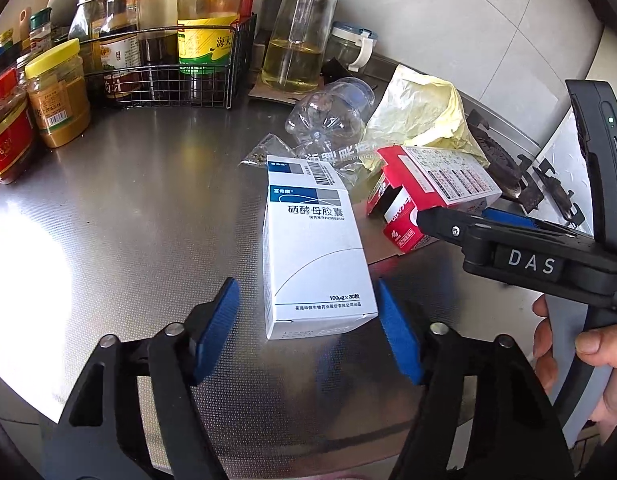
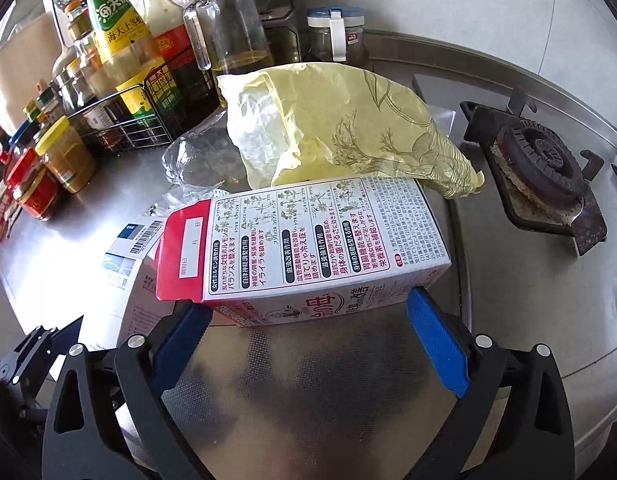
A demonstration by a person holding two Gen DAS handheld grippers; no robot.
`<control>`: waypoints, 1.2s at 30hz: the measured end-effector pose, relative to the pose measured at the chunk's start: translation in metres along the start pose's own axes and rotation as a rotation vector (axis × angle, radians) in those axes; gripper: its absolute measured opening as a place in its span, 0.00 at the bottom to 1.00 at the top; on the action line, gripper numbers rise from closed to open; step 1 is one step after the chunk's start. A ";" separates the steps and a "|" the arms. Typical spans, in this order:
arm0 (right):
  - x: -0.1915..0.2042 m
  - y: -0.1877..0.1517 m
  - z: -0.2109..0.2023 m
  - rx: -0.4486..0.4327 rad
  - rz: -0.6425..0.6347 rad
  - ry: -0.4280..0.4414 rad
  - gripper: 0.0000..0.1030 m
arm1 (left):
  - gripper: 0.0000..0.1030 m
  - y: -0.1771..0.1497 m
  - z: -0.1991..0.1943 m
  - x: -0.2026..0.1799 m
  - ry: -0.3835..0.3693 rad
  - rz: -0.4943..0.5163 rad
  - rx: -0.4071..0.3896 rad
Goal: Collect trash
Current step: 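Grasp the white medicine box with the left tool while the right tool grasps the milk carton, then lower medicine box and milk carton over the floor bin and open both tools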
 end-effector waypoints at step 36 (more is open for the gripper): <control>0.054 0.011 -0.025 -0.273 -0.506 -0.259 0.07 | 0.44 -0.006 -0.024 0.009 0.007 -0.056 -0.034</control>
Point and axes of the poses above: each gripper's, at about its wrist camera, not at the fingertips, and z roughly the way its jaws point, x to its left, y to its top, the point moved 6 cm from there along z, roughly the way its jaws point, and after that the axes turned 3 degrees about x, right-handed, at the moved point
